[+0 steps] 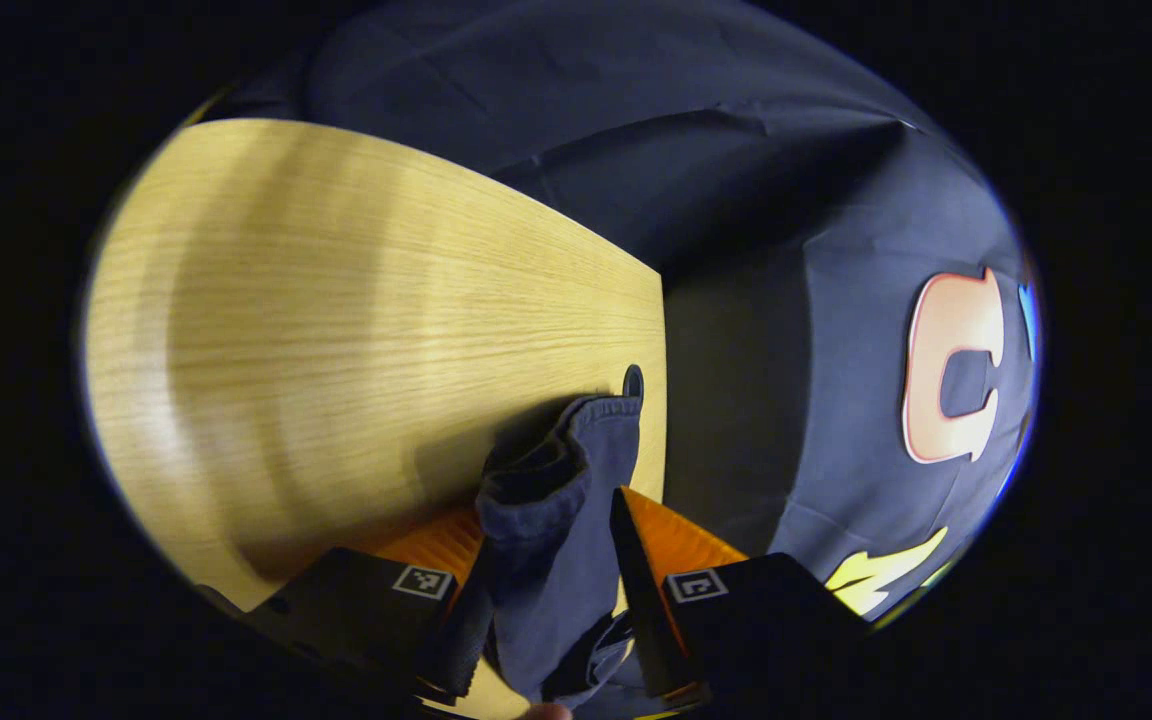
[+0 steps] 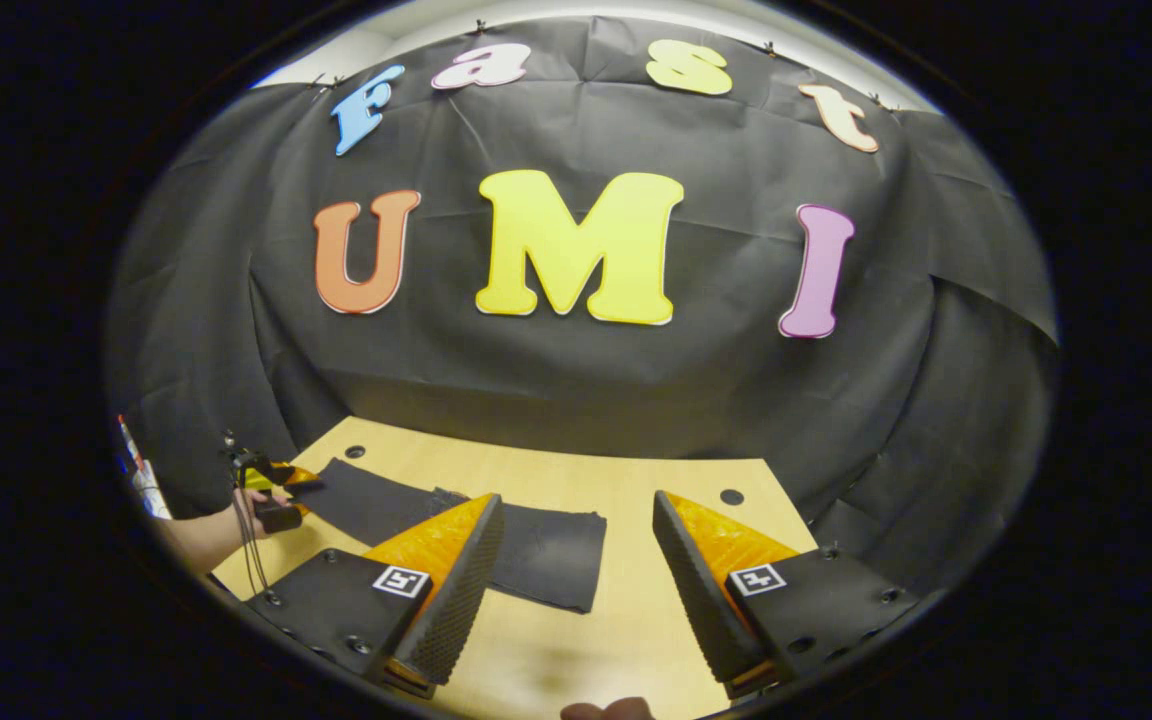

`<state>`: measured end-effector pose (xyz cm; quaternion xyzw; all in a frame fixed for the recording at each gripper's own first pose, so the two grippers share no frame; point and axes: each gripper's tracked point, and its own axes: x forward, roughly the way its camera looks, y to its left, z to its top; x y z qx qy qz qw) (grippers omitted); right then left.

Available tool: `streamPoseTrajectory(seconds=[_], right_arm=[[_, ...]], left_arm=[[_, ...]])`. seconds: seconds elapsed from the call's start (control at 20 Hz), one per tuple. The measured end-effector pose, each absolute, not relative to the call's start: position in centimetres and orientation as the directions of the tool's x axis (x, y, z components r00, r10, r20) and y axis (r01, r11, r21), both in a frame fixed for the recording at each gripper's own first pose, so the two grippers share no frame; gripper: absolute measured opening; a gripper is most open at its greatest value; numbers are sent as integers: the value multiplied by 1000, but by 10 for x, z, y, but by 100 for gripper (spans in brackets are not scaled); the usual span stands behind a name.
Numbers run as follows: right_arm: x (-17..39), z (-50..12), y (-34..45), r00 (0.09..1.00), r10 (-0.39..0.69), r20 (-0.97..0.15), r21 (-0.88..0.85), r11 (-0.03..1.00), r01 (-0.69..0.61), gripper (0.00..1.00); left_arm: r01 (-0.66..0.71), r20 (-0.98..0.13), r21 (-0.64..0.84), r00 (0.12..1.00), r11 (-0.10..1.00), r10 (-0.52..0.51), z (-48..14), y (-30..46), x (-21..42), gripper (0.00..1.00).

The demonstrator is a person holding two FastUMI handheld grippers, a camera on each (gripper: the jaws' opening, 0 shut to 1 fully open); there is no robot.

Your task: Grasp the waist and the cuffs of the jeans and fold them to make the two legs overlap; first hold the waist and fold one-third of the jeans toward the cuffs, then hold the cuffs and fold the remaining one-third in the same direction to finish folding.

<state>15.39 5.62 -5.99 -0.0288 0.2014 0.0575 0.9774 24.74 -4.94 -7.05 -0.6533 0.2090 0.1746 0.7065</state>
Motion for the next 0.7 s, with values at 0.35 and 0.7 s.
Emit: streamPoseTrajectory(seconds=[0.35,0.7], right_arm=[[136,-43,34,935,76,-346,-26,995,-91,93],[98,-20,-15,963,-1,-269,10,1000,4,94]], left_arm=[[-470,-488,-847,873,250,-14,-29,-68,248,11],[-215,-340,-761,936,612,-93,103,-179,256,7]])
